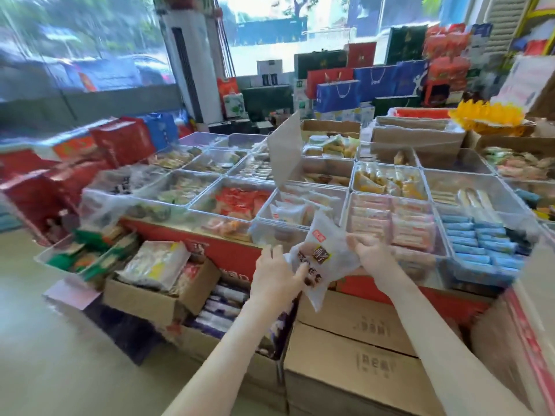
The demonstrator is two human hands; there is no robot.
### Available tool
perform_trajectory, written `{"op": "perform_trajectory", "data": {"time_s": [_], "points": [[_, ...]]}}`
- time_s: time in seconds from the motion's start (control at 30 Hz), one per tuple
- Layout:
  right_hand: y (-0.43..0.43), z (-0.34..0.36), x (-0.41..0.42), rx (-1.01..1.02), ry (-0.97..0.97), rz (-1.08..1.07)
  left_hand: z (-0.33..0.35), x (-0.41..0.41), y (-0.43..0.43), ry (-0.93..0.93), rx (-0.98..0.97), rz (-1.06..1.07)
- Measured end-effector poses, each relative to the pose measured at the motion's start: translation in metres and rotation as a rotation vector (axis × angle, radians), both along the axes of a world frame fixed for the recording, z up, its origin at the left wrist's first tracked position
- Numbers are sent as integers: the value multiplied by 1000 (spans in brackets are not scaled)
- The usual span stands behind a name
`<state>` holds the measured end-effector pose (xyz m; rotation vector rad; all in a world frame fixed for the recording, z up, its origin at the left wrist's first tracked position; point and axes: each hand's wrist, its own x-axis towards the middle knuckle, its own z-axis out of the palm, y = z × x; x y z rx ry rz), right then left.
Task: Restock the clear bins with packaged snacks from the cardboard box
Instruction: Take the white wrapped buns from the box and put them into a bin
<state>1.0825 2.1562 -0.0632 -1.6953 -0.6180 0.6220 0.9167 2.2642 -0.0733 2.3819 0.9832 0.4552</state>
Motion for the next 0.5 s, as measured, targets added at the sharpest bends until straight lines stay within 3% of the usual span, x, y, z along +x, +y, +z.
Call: {"op": "perform_trajectory", "data": {"time_s": [0.13, 0.5], "points": [[49, -14, 16, -72, -143, -39, -19, 0, 62, 79, -11, 46], [162, -27, 148, -137, -361, -197, -52, 105, 196, 177, -42, -148]]}}
